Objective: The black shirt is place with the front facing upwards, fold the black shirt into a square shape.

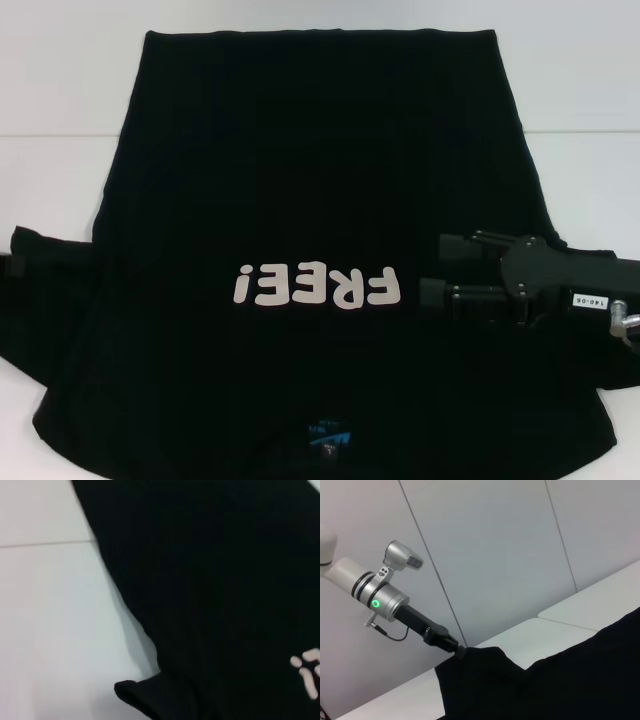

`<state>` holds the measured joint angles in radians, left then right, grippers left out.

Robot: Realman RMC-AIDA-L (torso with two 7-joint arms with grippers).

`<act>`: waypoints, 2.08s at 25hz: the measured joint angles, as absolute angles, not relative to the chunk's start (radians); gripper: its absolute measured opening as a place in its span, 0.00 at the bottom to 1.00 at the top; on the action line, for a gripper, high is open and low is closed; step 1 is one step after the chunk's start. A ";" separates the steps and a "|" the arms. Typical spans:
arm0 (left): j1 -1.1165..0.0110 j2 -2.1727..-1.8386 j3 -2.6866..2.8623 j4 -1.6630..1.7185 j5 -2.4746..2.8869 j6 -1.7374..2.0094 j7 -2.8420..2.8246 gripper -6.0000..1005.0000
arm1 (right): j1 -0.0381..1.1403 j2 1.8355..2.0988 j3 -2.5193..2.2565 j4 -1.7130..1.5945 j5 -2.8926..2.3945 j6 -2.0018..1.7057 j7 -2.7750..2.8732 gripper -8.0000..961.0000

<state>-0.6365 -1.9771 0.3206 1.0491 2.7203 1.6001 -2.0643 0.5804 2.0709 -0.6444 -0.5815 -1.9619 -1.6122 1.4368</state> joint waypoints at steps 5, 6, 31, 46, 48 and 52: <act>-0.642 -1.965 0.319 1.062 2.683 1.634 -2.101 0.02 | 0.570 2.071 -0.644 -0.581 -1.957 -1.613 1.430 0.95; -0.644 -1.963 0.319 1.065 2.678 1.642 -2.109 0.02 | 0.567 2.071 -0.644 -0.581 -1.954 -1.614 1.428 0.95; -0.681 -2.028 0.370 0.930 2.608 1.643 -2.254 0.02 | 0.536 2.071 -0.644 -0.581 -1.919 -1.629 1.407 0.95; -0.681 -2.060 0.371 0.874 2.561 1.619 -2.327 0.03 | 0.541 2.072 -0.644 -0.581 -1.919 -1.628 1.410 0.95; -0.678 -2.059 0.370 0.871 2.561 1.607 -2.328 0.03 | 0.546 2.072 -0.644 -0.581 -1.919 -1.629 1.415 0.95; -0.670 -2.056 0.362 0.870 2.558 1.595 -2.328 0.03 | 0.560 2.072 -0.646 -0.581 -1.919 -1.629 1.437 0.95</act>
<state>-0.6699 -2.0563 0.3624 0.8696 2.5578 1.5948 -2.3278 0.5595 2.0716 -0.6457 -0.5814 -1.9191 -1.6287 1.4369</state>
